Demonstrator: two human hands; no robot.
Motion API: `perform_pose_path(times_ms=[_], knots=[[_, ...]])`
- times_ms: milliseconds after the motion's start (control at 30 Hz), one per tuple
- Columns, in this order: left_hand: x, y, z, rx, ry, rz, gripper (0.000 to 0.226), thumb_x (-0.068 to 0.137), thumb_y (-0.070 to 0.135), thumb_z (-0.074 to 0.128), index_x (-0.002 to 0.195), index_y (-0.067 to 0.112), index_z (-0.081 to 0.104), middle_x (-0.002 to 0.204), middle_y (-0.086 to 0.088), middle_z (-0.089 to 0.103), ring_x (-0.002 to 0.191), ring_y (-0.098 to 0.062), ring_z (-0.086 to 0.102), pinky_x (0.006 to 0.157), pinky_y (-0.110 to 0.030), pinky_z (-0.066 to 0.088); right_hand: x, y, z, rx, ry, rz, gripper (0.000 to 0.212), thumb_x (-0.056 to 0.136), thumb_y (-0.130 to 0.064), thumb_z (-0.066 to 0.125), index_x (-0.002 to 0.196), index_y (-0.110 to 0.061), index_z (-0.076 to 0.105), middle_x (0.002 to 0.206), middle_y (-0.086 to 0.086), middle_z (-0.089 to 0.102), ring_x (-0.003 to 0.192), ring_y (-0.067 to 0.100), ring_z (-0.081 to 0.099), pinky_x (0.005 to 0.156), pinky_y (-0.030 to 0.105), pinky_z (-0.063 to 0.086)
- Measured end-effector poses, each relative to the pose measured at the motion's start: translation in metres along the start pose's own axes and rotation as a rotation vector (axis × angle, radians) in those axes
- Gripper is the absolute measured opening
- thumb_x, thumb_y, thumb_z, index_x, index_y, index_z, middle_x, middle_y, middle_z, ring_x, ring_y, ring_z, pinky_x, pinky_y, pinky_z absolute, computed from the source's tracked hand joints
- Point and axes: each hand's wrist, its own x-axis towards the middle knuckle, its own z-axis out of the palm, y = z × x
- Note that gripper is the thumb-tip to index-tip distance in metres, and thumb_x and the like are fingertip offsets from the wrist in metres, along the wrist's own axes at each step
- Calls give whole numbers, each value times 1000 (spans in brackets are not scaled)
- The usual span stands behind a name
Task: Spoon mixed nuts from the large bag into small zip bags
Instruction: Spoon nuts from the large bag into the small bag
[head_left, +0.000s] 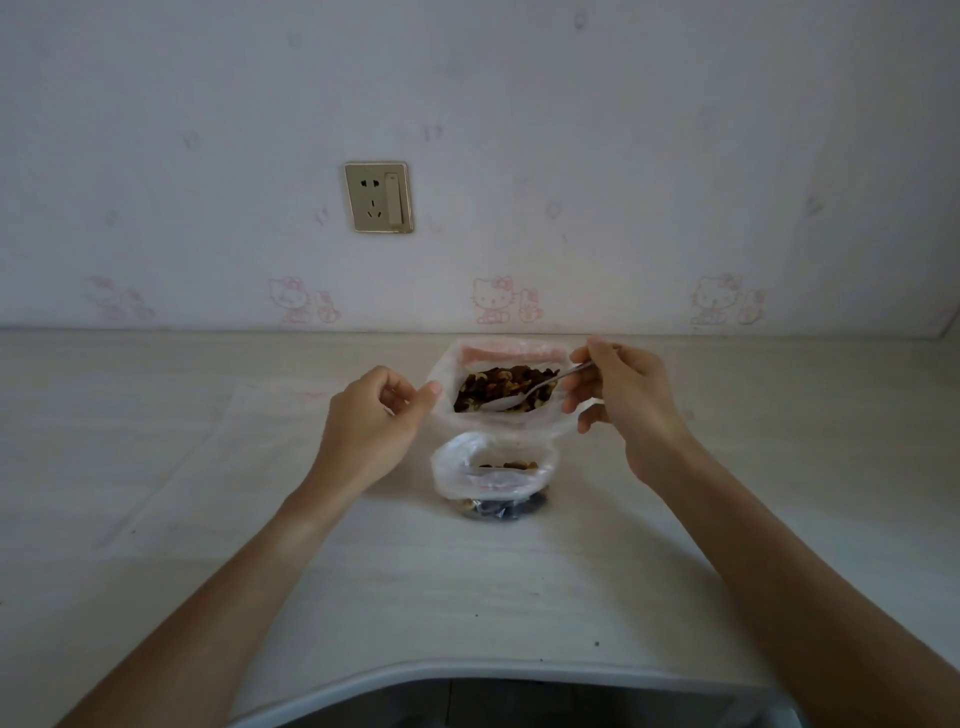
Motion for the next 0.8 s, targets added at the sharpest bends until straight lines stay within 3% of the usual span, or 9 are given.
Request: perform_pose_path(times_ms=[100,167,233,333,400,500,600,700,800], knots=[[17,0,7,113,-66,-32,62,82,70,70,118,21,57,108,10,63,96,-13,64,82,-30,51,-1,3,3,-34,-26,17,34,107,-29,52,94,-3,70,76,13,76,59,25,69,43,32,51],[26,4,12,175,-143,-41,79,77,81,64,130,23,52,116,10,59,103,-13,61,90,-37,53,-3,4,4,-49,-64,7,34,106,-30,56,96,-3,71,81,14,77,65,26,73,47,33,56],[32,5,19,224,-179,-24,63,79,77,64,116,26,60,108,13,64,95,-8,62,79,-31,51,-4,7,6,-77,-99,-24,33,104,-32,58,96,-4,73,81,12,78,72,26,76,54,33,60],[34,0,25,214,-135,44,23,90,53,67,86,30,64,82,13,67,75,-9,63,59,-26,40,-2,13,11,-151,-128,-100,30,102,-34,60,94,-10,76,81,6,80,77,18,76,65,28,61],[32,-3,25,174,-96,117,20,94,40,66,77,29,64,72,11,66,68,-14,62,56,-30,41,-2,18,17,-196,-145,-117,26,101,-34,62,91,-16,79,81,-1,80,75,8,74,66,20,58],[28,-5,24,146,-69,211,15,97,29,64,92,21,75,83,8,72,76,-13,66,69,-38,53,-3,25,23,-193,-157,-97,26,100,-32,65,88,-16,81,81,-3,80,74,1,73,65,9,51],[27,-3,26,104,-50,239,14,98,22,65,104,18,77,93,7,74,85,-11,65,76,-37,55,-3,29,27,-171,-146,-84,24,98,-30,67,92,-13,82,82,-3,80,79,5,75,68,9,52],[25,1,27,11,-30,237,14,98,21,66,106,23,78,93,14,73,84,-5,65,74,-36,56,-3,32,30,-161,-128,-76,21,97,-27,69,97,-10,80,83,-3,80,81,6,76,69,11,54],[22,5,29,-86,-21,225,16,98,21,68,109,27,77,91,18,70,74,-6,67,62,-44,60,-2,34,30,-150,-96,-52,18,97,-25,69,96,-12,80,83,-4,80,83,8,77,77,18,58]])
